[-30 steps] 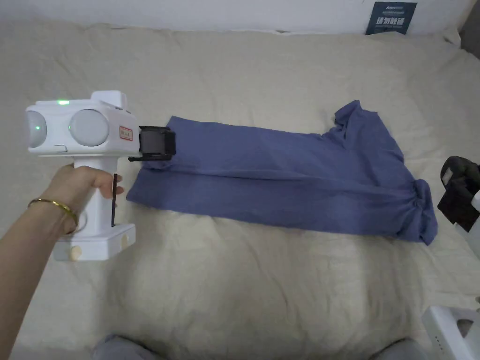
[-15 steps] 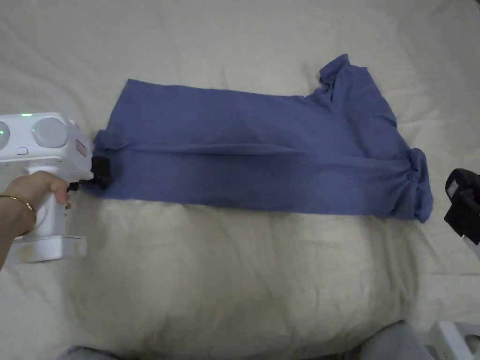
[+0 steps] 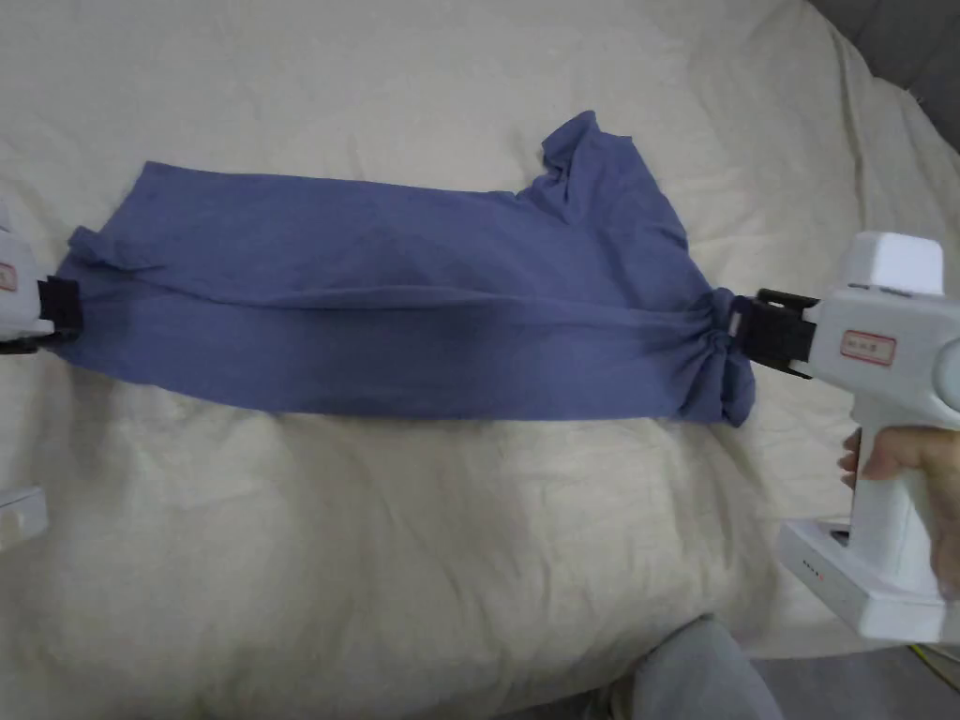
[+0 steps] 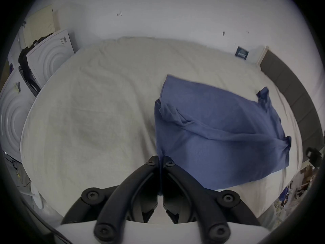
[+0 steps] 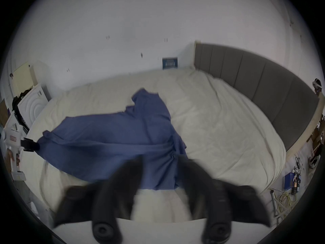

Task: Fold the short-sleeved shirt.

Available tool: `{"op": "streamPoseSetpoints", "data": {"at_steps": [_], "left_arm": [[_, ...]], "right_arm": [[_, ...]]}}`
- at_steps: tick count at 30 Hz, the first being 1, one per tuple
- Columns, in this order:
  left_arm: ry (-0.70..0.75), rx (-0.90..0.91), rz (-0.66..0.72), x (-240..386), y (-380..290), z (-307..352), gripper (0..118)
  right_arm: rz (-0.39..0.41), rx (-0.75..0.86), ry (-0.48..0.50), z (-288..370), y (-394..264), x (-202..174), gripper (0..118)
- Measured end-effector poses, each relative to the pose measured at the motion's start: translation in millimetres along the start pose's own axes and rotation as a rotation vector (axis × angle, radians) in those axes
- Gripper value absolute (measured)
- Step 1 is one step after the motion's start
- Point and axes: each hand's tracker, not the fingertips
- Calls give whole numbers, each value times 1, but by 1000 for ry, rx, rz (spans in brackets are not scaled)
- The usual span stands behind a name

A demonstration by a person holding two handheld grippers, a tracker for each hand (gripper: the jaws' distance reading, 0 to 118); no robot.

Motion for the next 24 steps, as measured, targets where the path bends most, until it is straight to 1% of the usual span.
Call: {"op": "streamPoseSetpoints", "data": {"at_steps": [1,2,4,6,8,10,11,12,13,14,16,17,19,21,22,24], "left_arm": [[-5,3,7,-1,0,4,4],[-10,5,16,-3,-2,5,4],[-10,4,27,-4,-3,5,4],[-5,-4,31,-6,-7,2,4],[2,-18,47,-8,-10,-2,4],[4,-33,60,-9,-15,-5,4],[8,-40,65,-10,-16,-8,4],[12,-47,69,-11,-17,-9,4],[12,-52,75,-12,-17,-11,4],[12,-62,90,-14,-18,-13,4],[11,-68,110,-17,-18,-15,4],[7,-72,123,-19,-17,-15,4],[-1,-72,149,-21,-14,-7,4],[-21,-50,171,-24,-9,7,4],[-30,-35,173,-26,-7,16,4],[-39,-9,164,-28,-6,36,4]], "right_arm": [[6,-73,1,-14,5,5,112],[6,-136,2,-29,8,9,118],[-39,-189,-28,-52,7,17,118],[-50,-280,-53,-76,3,22,118],[-92,-327,-104,-95,-7,27,118],[-117,-347,-135,-106,-15,29,117],[-124,-340,-134,-110,-18,29,98],[-125,-332,-127,-111,-21,30,72],[-131,-317,-91,-111,-22,31,45],[-141,-322,-86,-112,-23,29,20],[-151,-331,-64,-109,-19,28,11],[-141,-343,-57,-106,-14,29,9],[-133,-346,-34,-95,-3,36,8],[-145,-309,11,-76,14,42,8],[-133,-294,29,-63,23,44,8],[-83,-259,58,-36,37,45,8]]}}
